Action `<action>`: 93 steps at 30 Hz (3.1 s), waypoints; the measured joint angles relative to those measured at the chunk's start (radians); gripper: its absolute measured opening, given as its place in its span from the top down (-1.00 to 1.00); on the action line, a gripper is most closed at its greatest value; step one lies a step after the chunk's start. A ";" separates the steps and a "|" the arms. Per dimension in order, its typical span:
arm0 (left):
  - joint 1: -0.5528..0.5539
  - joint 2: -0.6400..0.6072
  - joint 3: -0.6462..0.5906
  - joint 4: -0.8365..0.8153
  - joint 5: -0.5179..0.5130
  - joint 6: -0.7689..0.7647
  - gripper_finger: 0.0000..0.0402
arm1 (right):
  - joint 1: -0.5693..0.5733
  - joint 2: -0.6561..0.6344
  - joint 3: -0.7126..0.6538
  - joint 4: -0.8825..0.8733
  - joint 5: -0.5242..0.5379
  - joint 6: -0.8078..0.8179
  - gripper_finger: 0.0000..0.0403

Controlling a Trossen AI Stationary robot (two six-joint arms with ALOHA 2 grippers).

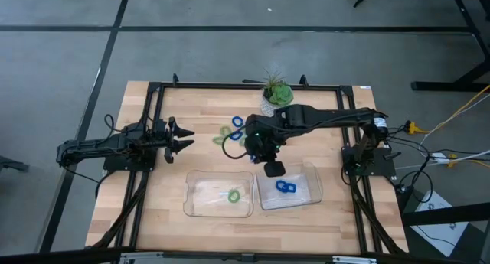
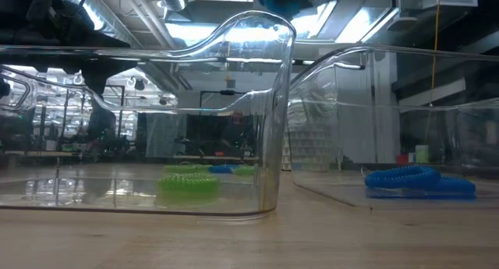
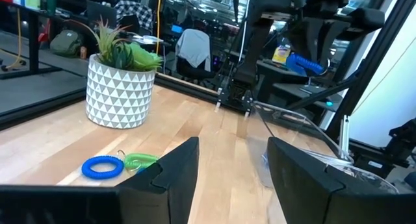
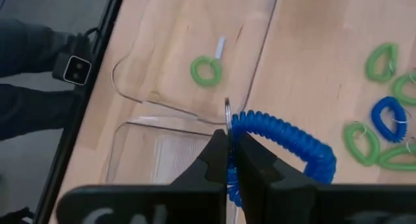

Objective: Sort spring keychains
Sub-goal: Put the blue spring keychain into the right transparent bin

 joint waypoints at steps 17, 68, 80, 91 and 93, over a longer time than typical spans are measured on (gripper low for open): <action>0.000 0.000 0.000 0.000 0.000 0.000 0.12 | -0.021 -0.416 -0.626 0.510 -0.001 0.268 0.92; 0.000 0.000 0.000 0.000 0.000 0.000 0.12 | 0.251 -0.528 -0.947 0.555 -0.033 0.447 0.71; 0.000 0.000 0.000 0.000 0.000 0.000 0.12 | 0.249 -0.528 -0.947 0.492 -0.008 0.507 0.71; 0.000 0.000 0.000 0.000 0.000 0.000 0.12 | 0.249 -0.528 -0.947 0.484 0.043 0.566 0.05; 0.000 0.000 0.000 0.000 0.000 0.000 0.12 | 0.249 -0.528 -0.947 0.485 0.043 0.585 -0.05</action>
